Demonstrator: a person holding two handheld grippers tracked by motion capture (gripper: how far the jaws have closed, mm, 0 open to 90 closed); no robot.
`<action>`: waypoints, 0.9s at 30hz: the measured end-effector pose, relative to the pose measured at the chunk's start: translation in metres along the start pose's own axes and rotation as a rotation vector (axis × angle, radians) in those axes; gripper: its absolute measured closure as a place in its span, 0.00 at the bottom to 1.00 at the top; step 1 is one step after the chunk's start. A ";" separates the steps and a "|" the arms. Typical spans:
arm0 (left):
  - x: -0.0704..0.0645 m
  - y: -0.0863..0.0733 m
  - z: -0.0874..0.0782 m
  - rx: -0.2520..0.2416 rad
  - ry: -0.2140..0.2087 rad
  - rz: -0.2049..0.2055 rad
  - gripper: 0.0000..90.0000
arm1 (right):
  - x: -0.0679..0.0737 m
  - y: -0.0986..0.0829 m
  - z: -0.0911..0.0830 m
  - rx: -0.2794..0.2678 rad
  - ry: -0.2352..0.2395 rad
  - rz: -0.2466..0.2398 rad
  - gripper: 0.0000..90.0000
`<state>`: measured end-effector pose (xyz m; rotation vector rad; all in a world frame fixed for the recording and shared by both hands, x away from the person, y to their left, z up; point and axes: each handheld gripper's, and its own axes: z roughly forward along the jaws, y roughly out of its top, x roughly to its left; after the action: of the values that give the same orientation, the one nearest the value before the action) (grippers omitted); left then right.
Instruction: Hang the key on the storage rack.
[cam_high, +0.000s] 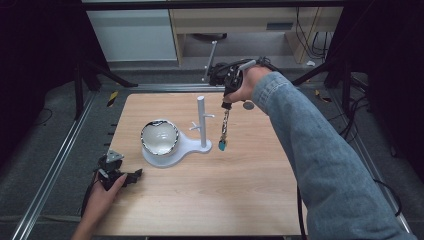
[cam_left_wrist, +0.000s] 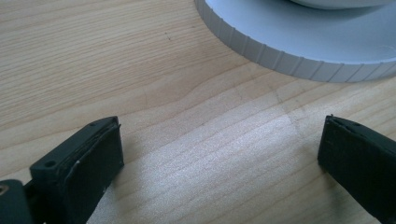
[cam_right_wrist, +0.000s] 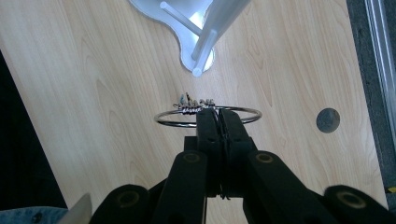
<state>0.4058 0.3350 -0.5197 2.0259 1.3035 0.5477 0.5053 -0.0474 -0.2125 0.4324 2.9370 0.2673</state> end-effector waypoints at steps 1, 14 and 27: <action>0.000 0.000 0.000 0.000 0.000 0.000 0.00 | 0.000 0.001 0.000 0.001 0.000 -0.001 0.98; 0.000 0.000 0.000 0.000 0.000 0.000 0.00 | 0.006 0.012 -0.001 0.004 0.010 -0.025 0.98; 0.000 0.000 0.000 0.000 0.000 0.000 0.00 | 0.009 0.030 0.004 -0.004 0.019 -0.048 0.98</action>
<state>0.4058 0.3350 -0.5197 2.0257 1.3039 0.5474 0.5052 -0.0159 -0.2121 0.3601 2.9607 0.2725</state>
